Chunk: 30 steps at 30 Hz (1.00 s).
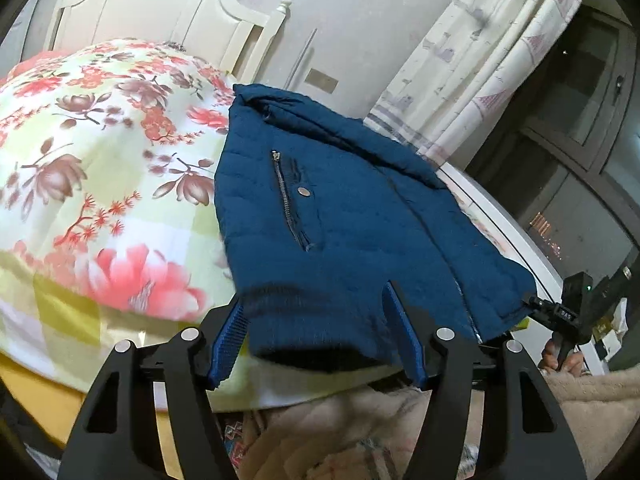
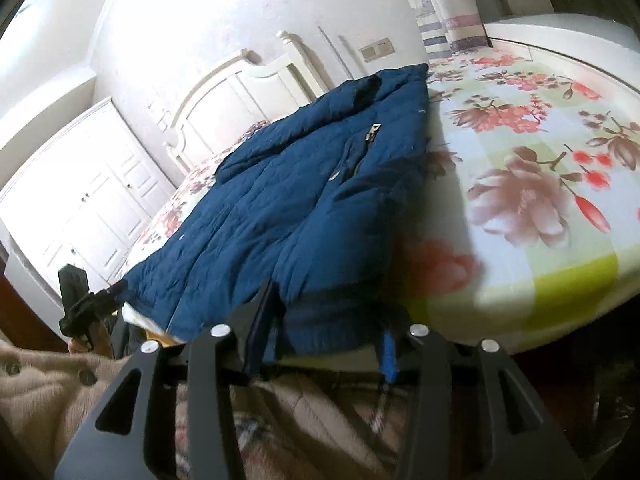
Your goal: Fold large clothes
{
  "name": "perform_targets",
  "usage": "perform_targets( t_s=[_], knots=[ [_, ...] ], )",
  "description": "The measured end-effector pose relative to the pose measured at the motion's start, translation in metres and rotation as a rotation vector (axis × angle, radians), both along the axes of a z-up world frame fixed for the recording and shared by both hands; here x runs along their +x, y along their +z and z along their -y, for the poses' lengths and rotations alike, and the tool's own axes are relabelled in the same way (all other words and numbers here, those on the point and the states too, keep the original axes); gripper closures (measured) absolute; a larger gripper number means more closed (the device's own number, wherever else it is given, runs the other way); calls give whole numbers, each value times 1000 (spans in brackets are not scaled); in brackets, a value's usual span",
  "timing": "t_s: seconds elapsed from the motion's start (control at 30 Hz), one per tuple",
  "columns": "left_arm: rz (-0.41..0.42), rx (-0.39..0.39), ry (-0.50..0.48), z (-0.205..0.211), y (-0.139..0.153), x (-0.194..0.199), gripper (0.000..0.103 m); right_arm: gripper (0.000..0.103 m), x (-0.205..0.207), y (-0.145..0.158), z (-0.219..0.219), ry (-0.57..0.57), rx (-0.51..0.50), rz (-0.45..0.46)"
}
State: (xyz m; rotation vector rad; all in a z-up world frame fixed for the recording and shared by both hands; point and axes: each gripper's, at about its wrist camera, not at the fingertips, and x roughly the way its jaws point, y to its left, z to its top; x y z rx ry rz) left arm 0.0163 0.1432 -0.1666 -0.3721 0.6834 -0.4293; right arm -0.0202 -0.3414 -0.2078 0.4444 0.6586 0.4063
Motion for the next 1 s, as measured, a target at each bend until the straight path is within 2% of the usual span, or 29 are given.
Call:
perform_targets(
  t_s=[0.1, 0.17, 0.33, 0.43, 0.5, 0.57, 0.67, 0.83, 1.0],
  knots=[
    [-50, -26, 9, -1, -11, 20, 41, 54, 14, 0, -7, 7, -7, -10],
    [-38, -38, 5, 2, -11, 24, 38, 54, 15, -1, -11, 12, -24, -8],
    [-41, 9, -45, 9, -9, 18, 38, 56, 8, -3, -8, 34, -22, -8],
    [-45, 34, -58, 12, -8, 14, 39, 67, 4, -2, -13, 22, -70, -5],
    [-65, 41, -52, 12, -8, 18, 61, 83, 5, -3, -13, 20, -54, -8],
    [-56, -26, -52, 6, -4, 18, 79, 87, 4, 0, -15, 16, -53, 7],
    [0, -80, -40, 3, 14, 8, 87, 89, -4, 13, -20, 17, -81, 47],
    [105, -221, -56, -10, 62, -18, 89, 90, -38, 59, -23, 55, -74, 192],
    [171, -317, -111, -30, 104, -59, 89, 90, -90, 115, -31, 117, -147, 320]
  ],
)
